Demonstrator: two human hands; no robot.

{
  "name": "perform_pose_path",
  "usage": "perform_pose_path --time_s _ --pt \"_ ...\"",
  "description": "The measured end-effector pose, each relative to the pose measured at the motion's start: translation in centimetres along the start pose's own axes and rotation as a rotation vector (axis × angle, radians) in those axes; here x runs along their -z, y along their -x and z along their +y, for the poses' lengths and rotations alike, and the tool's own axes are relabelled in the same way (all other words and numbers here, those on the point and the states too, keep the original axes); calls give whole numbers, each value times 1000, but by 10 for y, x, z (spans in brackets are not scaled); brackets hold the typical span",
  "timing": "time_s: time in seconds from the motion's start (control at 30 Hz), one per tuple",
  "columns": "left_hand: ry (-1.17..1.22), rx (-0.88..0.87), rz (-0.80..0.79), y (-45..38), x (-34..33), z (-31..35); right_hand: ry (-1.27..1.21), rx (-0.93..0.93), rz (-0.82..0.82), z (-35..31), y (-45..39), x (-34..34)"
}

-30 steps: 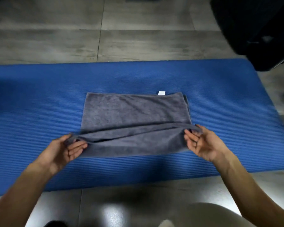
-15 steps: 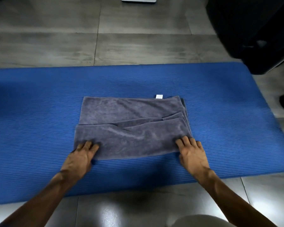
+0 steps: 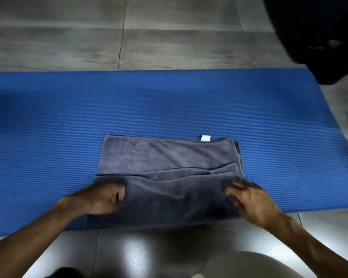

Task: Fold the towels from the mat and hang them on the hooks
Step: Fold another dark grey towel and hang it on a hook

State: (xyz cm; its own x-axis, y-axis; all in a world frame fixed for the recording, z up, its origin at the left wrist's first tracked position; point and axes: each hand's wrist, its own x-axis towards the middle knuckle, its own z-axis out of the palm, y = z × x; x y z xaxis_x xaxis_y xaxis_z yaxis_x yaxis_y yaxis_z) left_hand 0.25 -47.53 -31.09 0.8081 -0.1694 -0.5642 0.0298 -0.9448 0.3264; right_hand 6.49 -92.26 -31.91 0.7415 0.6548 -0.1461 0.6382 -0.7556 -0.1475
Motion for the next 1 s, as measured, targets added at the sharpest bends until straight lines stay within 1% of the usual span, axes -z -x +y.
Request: perform_pose_path --time_s 0.03,0.07,0.1,0.17,0.2,0.3,0.37,0.4,0.43,0.47,0.57,0.6,0.7,0.77,0.83,0.87,0.9,1.0 --pt "-9 -19 0 -1 1 4 5 -50 23 2 -9 3" --pt "-36 -49 70 -3 3 5 28 -91 39 4 -17 5" --pt "-71 -32 141 -6 2 1 39 -124 17 6 -25 6" --pt "-202 78 192 -9 -3 -17 -3 -183 -102 8 -39 10" --pt "-213 111 183 -8 -2 -22 -34 -206 -162 12 -43 11" --pt "-102 120 267 -4 3 -40 -165 -236 -185 20 -50 18" --pt "25 123 299 0 10 -46 -338 -279 -176 32 -51 23" --pt "130 138 303 0 12 -48 -431 -316 -170 38 -51 25" --pt "286 187 289 -2 13 -49 -507 -358 -170 44 -52 26" --pt "387 235 266 -5 12 -51 -561 -392 -171 48 -52 24" --pt "604 327 236 -11 3 -54 -602 -421 -123 51 -51 10" --pt "653 335 242 -12 5 -52 -574 -400 -92 48 -51 6" --pt "784 319 190 -12 13 -45 -353 -277 -50 45 -51 0" --pt "796 333 174 -10 15 -44 -340 -250 -50 46 -53 3" --pt "786 298 206 -7 13 -53 -441 -292 -94 51 -52 10" --pt "736 274 190 -4 14 -57 -543 -342 -136 53 -52 14" --pt "717 268 159 0 20 -57 -659 -394 -191 56 -51 20" --pt "765 259 20 5 42 -60 -990 -465 -381 61 -50 49"
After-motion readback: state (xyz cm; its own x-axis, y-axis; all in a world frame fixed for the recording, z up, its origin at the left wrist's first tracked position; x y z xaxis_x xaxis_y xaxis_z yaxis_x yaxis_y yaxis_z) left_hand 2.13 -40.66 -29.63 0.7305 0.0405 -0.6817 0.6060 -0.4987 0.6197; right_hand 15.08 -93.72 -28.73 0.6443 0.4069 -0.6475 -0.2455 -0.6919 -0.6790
